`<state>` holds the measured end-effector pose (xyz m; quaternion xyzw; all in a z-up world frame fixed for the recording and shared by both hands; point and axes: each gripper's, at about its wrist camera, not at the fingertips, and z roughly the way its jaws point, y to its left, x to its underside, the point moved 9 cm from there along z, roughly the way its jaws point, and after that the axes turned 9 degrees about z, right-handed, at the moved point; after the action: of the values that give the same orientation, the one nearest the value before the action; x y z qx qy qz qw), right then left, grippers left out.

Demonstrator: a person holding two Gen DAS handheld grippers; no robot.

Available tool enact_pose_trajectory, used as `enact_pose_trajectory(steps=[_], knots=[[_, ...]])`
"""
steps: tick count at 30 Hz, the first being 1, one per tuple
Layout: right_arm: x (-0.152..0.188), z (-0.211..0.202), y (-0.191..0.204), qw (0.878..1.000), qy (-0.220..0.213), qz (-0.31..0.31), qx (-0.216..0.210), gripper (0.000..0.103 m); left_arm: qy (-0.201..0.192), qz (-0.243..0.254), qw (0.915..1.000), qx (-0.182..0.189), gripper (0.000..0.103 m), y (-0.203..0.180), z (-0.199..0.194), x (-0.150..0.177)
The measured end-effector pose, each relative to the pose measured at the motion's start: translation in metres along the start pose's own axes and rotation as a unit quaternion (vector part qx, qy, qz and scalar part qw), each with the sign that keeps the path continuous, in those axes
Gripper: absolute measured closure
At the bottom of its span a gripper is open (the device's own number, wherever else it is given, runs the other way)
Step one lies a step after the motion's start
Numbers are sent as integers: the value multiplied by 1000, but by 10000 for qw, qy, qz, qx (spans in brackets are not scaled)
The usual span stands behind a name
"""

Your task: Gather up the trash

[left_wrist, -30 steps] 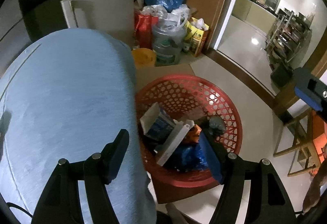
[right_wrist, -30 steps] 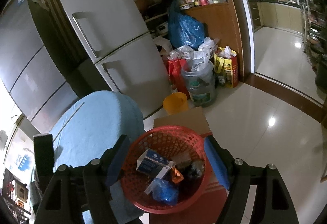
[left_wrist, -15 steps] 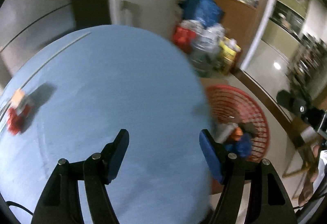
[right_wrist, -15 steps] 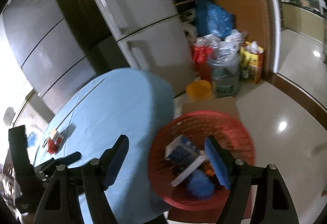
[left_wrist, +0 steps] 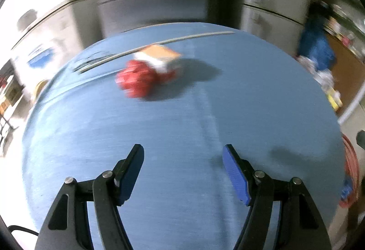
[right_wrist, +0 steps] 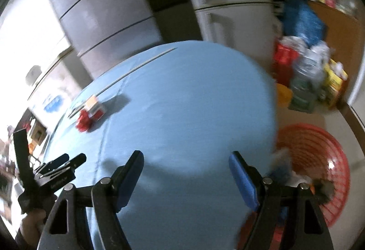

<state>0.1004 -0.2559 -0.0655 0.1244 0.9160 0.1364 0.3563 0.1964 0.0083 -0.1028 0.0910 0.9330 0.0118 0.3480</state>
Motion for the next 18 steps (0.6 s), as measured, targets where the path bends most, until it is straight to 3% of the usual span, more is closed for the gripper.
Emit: enact_pose_trajectory(steps=[6, 12, 14, 18], knots=[[-13, 51, 95, 9934, 244, -1043, -416, 23, 42, -604, 9976, -342, 31, 61, 18, 8], [-23, 116, 183, 9783, 582, -1847, -737, 23, 316, -979, 9933, -522, 31, 92, 41, 24], [-25, 137, 202, 9749, 672, -1991, -734, 23, 307, -1037, 9919, -660, 20, 100, 44, 27], [-28, 176, 228, 9708, 828, -2138, -700, 23, 450, -1104, 9898, -779, 11, 105, 50, 29]])
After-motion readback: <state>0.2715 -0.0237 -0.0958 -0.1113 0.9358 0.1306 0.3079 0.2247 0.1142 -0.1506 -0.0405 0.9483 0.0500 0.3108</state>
